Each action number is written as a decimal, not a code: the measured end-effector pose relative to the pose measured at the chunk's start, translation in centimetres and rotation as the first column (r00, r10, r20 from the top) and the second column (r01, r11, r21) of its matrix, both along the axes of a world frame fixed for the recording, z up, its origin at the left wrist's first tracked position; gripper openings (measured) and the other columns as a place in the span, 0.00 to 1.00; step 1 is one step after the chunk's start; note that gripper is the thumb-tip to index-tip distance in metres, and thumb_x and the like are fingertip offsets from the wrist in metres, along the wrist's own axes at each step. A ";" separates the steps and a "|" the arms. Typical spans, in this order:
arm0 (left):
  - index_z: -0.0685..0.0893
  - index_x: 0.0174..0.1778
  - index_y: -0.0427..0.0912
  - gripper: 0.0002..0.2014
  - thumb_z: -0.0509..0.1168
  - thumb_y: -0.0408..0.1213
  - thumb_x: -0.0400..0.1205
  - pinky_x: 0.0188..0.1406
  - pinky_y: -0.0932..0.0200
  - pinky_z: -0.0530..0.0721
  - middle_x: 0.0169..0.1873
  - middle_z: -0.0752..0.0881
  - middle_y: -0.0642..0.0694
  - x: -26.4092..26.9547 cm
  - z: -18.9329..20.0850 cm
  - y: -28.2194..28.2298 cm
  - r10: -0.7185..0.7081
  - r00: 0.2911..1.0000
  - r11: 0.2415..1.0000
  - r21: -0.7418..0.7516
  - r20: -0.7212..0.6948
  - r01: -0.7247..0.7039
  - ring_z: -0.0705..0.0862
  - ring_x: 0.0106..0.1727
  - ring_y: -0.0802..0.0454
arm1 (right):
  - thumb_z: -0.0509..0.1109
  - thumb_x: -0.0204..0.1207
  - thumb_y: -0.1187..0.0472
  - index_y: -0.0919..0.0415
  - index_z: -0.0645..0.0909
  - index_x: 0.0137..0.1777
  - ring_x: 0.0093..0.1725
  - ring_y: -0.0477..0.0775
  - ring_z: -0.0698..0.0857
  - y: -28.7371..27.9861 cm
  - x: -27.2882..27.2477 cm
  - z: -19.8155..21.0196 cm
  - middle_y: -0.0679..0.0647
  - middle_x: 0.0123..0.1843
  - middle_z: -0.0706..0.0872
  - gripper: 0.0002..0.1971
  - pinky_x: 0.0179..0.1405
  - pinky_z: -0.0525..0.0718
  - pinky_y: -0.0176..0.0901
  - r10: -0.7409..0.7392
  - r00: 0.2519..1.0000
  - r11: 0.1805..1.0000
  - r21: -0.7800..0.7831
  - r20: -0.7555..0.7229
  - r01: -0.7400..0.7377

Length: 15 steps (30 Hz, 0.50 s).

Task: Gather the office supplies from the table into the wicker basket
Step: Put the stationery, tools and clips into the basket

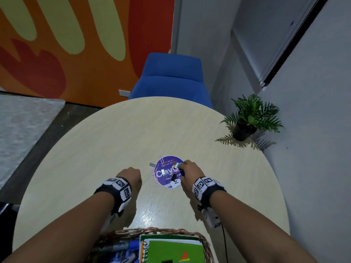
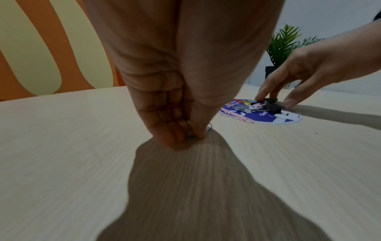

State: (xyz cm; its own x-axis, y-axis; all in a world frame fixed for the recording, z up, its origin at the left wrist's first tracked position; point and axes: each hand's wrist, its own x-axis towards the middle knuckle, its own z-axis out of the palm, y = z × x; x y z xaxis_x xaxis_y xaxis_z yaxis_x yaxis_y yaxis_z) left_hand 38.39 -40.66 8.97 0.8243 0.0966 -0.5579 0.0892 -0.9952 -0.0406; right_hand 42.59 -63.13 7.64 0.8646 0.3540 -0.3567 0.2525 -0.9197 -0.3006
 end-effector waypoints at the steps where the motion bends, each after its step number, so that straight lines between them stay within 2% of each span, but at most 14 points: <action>1: 0.83 0.57 0.37 0.13 0.58 0.36 0.81 0.52 0.54 0.84 0.56 0.86 0.39 -0.1 0.2 0.1 -0.014 1.000 1.000 0.003 -0.021 0.014 0.86 0.56 0.41 | 0.72 0.69 0.65 0.61 0.79 0.67 0.65 0.63 0.78 0.2 0.2 -0.3 0.60 0.67 0.77 0.24 0.64 0.81 0.53 -0.009 1.000 1.000 -0.016 0.018 0.009; 4: 0.83 0.52 0.36 0.12 0.58 0.36 0.81 0.48 0.54 0.83 0.50 0.87 0.39 -0.6 0.8 0.3 -0.042 0.999 0.999 -0.009 -0.027 0.041 0.87 0.54 0.40 | 0.74 0.66 0.67 0.61 0.82 0.61 0.59 0.65 0.82 0.4 0.2 -0.6 0.62 0.59 0.80 0.21 0.57 0.83 0.49 -0.045 0.998 0.999 -0.029 0.041 0.046; 6: 0.82 0.47 0.37 0.12 0.56 0.39 0.82 0.43 0.56 0.79 0.44 0.85 0.40 -0.9 1.4 0.5 -0.052 0.998 0.998 -0.031 0.025 0.052 0.87 0.52 0.40 | 0.71 0.68 0.68 0.63 0.83 0.52 0.56 0.66 0.84 0.2 0.2 -0.4 0.62 0.53 0.82 0.13 0.50 0.81 0.47 -0.075 0.996 0.996 -0.041 0.051 0.077; 7: 0.82 0.48 0.36 0.13 0.55 0.40 0.83 0.42 0.57 0.78 0.44 0.85 0.41 -1.0 1.9 0.5 -0.056 0.997 0.998 -0.040 0.053 0.058 0.87 0.52 0.40 | 0.69 0.69 0.68 0.63 0.82 0.49 0.54 0.66 0.84 0.0 0.2 -0.3 0.62 0.51 0.83 0.09 0.48 0.81 0.47 -0.094 0.994 0.994 -0.044 0.052 0.097; 9: 0.85 0.51 0.39 0.14 0.57 0.44 0.82 0.44 0.58 0.79 0.48 0.87 0.42 -1.0 3.2 0.5 -0.055 0.994 0.994 -0.086 0.092 0.063 0.87 0.51 0.42 | 0.66 0.71 0.69 0.65 0.84 0.50 0.53 0.67 0.85 -0.3 0.1 -0.3 0.64 0.52 0.86 0.10 0.50 0.83 0.49 -0.150 0.987 0.989 -0.009 0.053 0.151; 11: 0.86 0.50 0.44 0.10 0.60 0.42 0.80 0.49 0.57 0.81 0.51 0.87 0.44 -1.0 4.8 0.2 -0.065 0.993 0.981 -0.176 0.103 0.082 0.86 0.52 0.43 | 0.64 0.73 0.68 0.63 0.86 0.53 0.53 0.67 0.85 -0.6 -0.1 -0.2 0.64 0.53 0.88 0.12 0.52 0.84 0.50 -0.192 0.979 0.981 0.044 0.063 0.190; 13: 0.85 0.43 0.50 0.07 0.62 0.37 0.79 0.45 0.60 0.78 0.48 0.89 0.47 -1.4 5.9 -0.1 -0.087 0.986 0.944 -0.305 0.140 0.126 0.86 0.48 0.46 | 0.64 0.73 0.68 0.62 0.86 0.55 0.53 0.66 0.86 -0.9 -0.4 -0.2 0.63 0.53 0.89 0.14 0.51 0.83 0.49 -0.218 0.974 0.972 0.110 0.068 0.209; 15: 0.81 0.37 0.52 0.08 0.63 0.34 0.78 0.37 0.63 0.74 0.40 0.89 0.52 -2.4 7.1 -0.6 -0.124 0.976 0.893 -0.408 0.181 0.189 0.83 0.41 0.51 | 0.65 0.73 0.67 0.61 0.86 0.56 0.53 0.66 0.86 -1.3 -0.9 -0.2 0.63 0.53 0.90 0.14 0.52 0.84 0.49 -0.229 0.972 0.957 0.191 0.051 0.216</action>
State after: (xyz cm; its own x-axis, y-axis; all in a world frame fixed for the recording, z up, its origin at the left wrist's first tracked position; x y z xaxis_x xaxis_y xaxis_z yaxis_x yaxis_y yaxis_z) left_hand 35.99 -41.25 16.08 0.8847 -0.2566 -0.3893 -0.0965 -0.9176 0.3856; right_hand 41.71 -64.41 7.42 0.9498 0.2030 -0.2381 0.0745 -0.8859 -0.4579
